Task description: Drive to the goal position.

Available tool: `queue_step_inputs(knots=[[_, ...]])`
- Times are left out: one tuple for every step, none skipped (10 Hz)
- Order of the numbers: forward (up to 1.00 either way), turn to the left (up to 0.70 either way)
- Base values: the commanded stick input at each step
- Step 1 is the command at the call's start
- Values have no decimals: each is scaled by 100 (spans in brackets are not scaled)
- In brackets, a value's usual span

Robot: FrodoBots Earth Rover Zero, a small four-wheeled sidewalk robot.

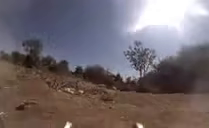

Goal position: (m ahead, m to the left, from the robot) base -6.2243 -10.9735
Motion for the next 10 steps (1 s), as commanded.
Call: queue_step_inputs(knots=[[70, -21], [70, -27], [70, -27], [70, -27], [70, -27], [70, -27], [70, -27], [70, -27], [70, -27], [70, -27]])
